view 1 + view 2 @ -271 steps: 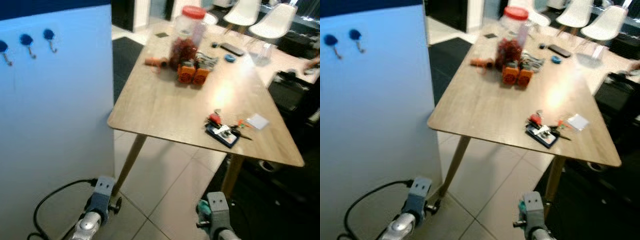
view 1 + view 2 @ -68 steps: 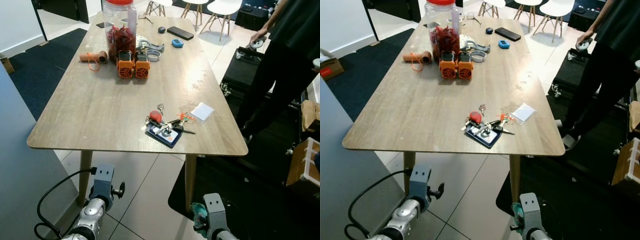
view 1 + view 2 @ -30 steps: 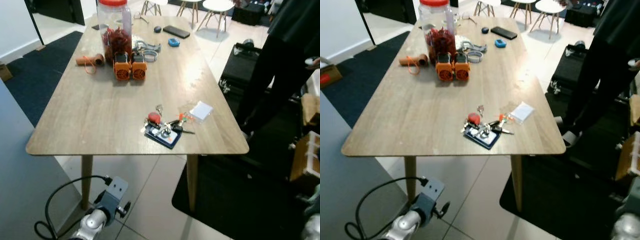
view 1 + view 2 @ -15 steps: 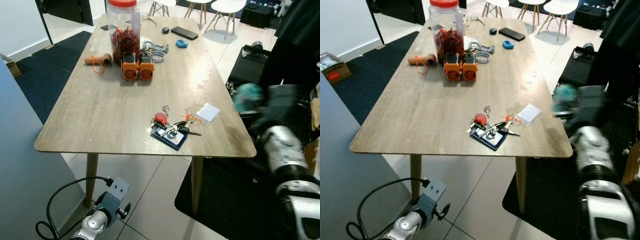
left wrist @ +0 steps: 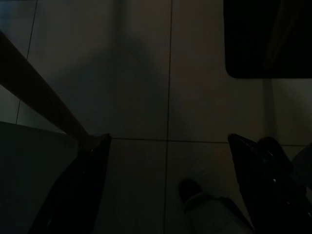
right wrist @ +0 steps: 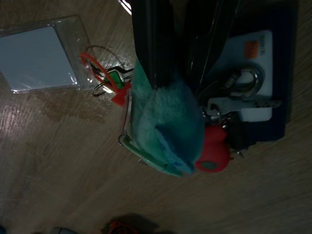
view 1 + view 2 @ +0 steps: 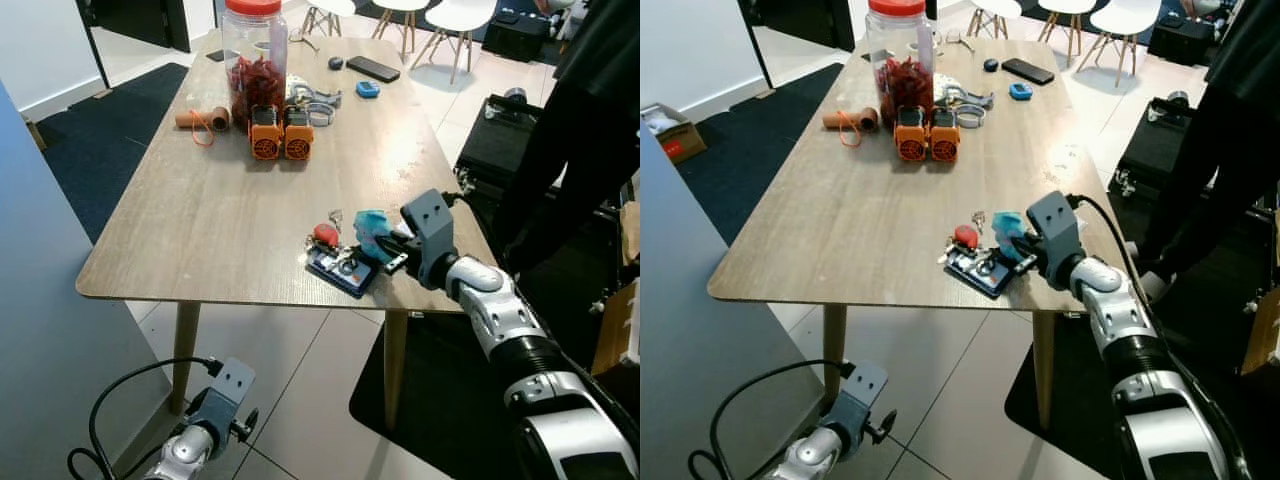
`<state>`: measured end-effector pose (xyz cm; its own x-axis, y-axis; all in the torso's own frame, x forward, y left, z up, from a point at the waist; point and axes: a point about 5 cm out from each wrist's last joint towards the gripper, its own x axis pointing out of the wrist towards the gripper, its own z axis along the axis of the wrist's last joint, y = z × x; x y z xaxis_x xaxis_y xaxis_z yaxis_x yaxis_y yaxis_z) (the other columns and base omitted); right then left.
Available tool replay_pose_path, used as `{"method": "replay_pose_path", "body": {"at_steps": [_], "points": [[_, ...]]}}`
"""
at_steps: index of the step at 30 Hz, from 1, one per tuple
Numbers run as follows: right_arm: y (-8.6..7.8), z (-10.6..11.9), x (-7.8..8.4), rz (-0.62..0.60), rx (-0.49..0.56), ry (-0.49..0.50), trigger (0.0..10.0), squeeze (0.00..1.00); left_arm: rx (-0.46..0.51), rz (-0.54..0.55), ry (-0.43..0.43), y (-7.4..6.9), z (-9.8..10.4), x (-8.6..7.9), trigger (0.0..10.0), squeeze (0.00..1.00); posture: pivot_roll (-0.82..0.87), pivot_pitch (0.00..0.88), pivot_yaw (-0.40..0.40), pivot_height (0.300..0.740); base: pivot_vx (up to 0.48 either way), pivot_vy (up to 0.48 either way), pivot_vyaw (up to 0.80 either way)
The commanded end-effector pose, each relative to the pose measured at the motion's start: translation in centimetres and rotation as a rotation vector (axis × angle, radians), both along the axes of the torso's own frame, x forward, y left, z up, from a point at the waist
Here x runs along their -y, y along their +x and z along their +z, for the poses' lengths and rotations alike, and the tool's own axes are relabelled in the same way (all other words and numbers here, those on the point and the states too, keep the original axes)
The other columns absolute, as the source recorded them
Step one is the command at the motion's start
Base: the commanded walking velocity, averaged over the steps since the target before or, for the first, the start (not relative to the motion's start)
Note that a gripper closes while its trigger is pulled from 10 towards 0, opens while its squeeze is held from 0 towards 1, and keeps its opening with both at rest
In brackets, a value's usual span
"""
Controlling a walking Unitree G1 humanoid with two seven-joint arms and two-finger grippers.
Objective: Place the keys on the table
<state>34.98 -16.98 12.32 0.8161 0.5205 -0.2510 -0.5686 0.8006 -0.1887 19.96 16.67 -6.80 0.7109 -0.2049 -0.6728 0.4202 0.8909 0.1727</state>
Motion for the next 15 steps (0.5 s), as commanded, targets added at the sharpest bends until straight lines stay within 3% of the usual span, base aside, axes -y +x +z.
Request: {"method": "replay_pose_path", "body": {"at_steps": [1, 2, 15], "points": [[-0.7, -1.4, 0.3, 0.008, -0.08, -0.028, 10.0, 0.36, -0.023, 0.006, 0.0, -0.4, -0.3, 0.0, 10.0, 0.0, 0.09, 0.017, -0.069, 0.74, 0.0, 0.0, 0.0], [-0.8, -1.3, 0.3, 0.009, -0.087, -0.023, 10.0, 1.0, -0.023, 0.005, 0.0, -0.4, -0.3, 0.0, 10.0, 0.0, 0.09, 0.017, -0.068, 0.74, 0.0, 0.0, 0.0], [-0.6, -0.4, 1.5, -0.086, -0.06, -0.043, 10.0, 1.0, -0.019, -0.015, 0.001, -0.1, -0.1, 0.2, 10.0, 0.0, 0.09, 0.011, -0.061, 0.74, 0.0, 0.0, 0.0]]}}
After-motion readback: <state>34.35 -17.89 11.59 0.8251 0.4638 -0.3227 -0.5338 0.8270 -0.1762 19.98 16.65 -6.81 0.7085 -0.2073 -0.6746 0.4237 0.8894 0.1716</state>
